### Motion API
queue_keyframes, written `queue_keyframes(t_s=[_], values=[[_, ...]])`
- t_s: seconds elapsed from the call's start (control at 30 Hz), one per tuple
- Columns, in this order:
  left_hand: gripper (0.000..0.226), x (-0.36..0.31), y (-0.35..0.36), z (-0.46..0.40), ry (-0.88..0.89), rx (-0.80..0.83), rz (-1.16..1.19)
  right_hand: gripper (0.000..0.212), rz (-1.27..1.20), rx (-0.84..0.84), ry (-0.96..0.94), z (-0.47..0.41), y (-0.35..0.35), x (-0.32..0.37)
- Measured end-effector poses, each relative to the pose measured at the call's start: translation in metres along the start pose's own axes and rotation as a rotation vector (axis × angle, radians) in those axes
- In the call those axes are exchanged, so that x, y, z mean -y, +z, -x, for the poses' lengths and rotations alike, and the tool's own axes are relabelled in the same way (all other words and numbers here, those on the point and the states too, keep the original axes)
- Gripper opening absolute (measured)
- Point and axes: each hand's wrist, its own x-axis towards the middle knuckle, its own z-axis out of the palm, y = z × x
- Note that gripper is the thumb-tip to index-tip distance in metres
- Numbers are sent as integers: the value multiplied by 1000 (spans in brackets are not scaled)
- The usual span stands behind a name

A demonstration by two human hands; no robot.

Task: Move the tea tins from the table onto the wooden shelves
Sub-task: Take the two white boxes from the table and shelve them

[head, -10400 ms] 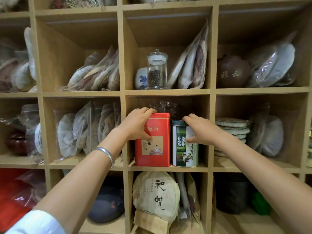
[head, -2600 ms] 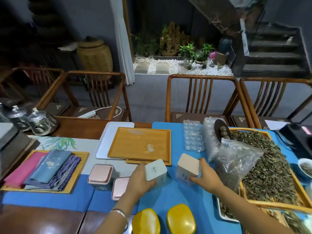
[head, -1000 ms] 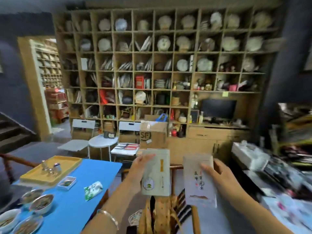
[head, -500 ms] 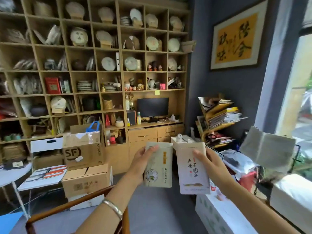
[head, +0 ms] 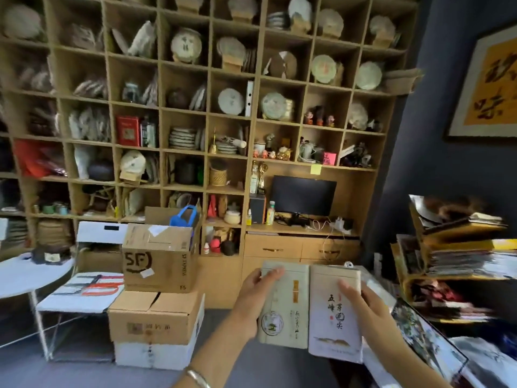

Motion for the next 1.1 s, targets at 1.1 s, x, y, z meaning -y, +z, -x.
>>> queue_keyframes(t_s=[1.1], values=[[73,-164,-259,-449,264,-659,-149,52,-311,655,-51,-597,321,-82]])
